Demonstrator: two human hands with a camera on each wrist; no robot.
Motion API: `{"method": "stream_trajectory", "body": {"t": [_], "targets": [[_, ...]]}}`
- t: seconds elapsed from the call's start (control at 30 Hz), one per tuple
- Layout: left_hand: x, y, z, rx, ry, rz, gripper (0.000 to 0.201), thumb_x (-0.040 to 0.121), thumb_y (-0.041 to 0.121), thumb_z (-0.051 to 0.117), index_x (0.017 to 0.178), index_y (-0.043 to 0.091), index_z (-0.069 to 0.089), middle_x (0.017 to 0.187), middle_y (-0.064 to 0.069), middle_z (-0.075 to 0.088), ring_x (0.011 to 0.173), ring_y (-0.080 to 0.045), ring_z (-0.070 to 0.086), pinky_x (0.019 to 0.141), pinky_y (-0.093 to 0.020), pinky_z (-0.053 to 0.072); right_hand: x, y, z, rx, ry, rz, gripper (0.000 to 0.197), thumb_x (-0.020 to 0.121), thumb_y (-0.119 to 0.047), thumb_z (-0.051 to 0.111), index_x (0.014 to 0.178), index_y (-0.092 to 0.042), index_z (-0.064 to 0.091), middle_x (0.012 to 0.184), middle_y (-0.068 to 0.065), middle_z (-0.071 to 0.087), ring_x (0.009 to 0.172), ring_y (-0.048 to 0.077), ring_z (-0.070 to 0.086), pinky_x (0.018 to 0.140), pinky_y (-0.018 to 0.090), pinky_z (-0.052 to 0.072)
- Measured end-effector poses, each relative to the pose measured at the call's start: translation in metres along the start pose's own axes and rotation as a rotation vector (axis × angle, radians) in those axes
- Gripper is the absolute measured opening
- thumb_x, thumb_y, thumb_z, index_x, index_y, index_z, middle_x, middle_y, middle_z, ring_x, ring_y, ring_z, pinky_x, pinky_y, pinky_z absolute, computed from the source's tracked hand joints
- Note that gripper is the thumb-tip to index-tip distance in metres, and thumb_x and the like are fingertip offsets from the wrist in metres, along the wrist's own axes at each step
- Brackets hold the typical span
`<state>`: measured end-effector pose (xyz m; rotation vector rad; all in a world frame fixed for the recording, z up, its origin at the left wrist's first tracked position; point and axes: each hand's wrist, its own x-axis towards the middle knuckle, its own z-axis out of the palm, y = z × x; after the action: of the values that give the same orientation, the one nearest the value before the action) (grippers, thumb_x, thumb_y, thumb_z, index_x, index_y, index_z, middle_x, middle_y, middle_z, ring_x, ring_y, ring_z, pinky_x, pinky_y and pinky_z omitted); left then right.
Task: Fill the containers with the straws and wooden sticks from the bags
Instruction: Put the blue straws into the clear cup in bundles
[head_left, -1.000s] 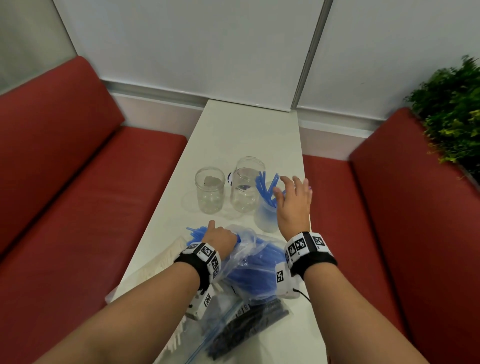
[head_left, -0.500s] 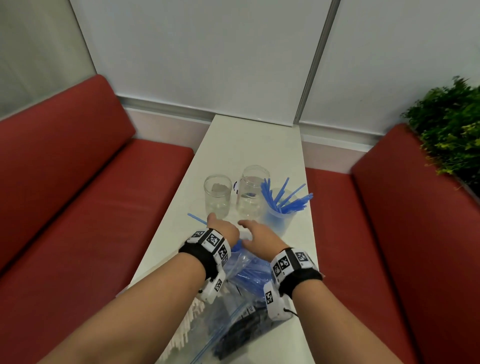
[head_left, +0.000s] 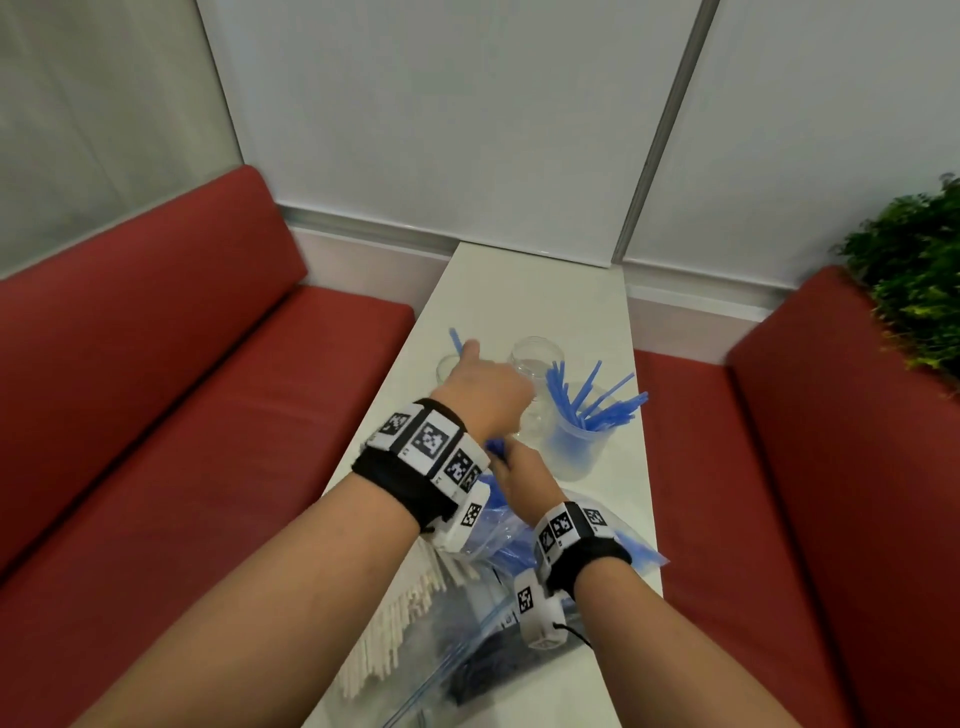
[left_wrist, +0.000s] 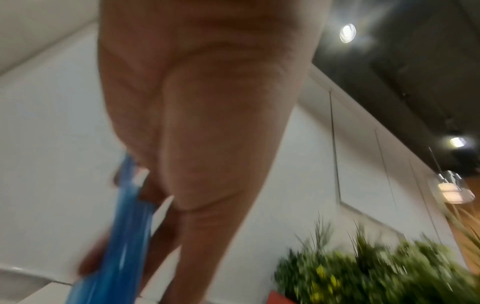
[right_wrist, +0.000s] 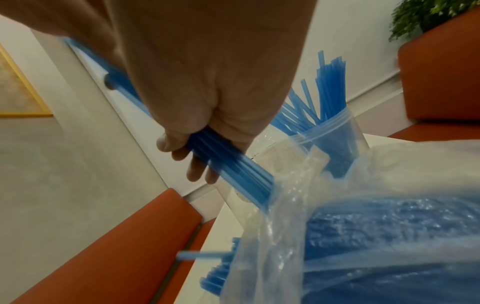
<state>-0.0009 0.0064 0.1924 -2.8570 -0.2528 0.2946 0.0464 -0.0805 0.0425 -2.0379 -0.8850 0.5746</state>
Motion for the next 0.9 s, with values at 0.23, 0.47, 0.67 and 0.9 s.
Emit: {"method": "stream_trajectory", "body": {"t": [0.23,0.47,0.67,0.9], "targets": [[-0.002,-0.034,-0.05,-0.521,0.896,-0.106,0.036,0.103,0.041,0.039,0.122,0.021,0.062,0.123,0.004,0.06,0.12,-0.014,0.052,0.108,-0.038,0.026,0.0,-0.022,-0.016,0.156,0.078,-0.11,0.017,0.104,-0.025,0.053,0.088,-0.03,0.053,0.074,-0.011,0.058,0.066,-0.009,0.053,0.066,0.008,0.04],[0.006,-0.012,-0.045,-0.553,0.483,0.049,0.052,0.101,0.054,0.03,0.085,0.018,0.064,0.081,0.004,0.066,0.082,-0.017,0.061,0.091,-0.038,0.043,0.003,-0.043,-0.039,0.339,0.114,-0.145,0.012,0.104,-0.018,0.054,0.092,-0.018,0.053,0.068,-0.008,0.053,0.069,0.011,0.053,0.08,0.037,0.047],[0.02,-0.007,-0.026,-1.227,0.987,0.009,0.038,0.102,0.043,0.04,0.131,0.024,0.057,0.132,0.01,0.055,0.126,-0.001,0.047,0.111,-0.03,0.034,-0.004,-0.043,-0.07,0.433,0.237,-0.157,0.01,0.104,-0.012,0.052,0.094,-0.012,0.053,0.069,-0.003,0.055,0.065,0.012,0.053,0.071,0.03,0.049],[0.035,0.013,0.048,-1.966,0.001,-0.387,0.054,0.103,0.051,0.031,0.11,0.011,0.066,0.116,-0.009,0.066,0.111,-0.03,0.06,0.099,-0.041,0.043,-0.006,-0.081,-0.119,0.692,0.329,-0.256,0.017,0.103,-0.001,0.049,0.1,-0.017,0.052,0.075,-0.002,0.059,0.07,0.016,0.06,0.08,0.032,0.054]]}}
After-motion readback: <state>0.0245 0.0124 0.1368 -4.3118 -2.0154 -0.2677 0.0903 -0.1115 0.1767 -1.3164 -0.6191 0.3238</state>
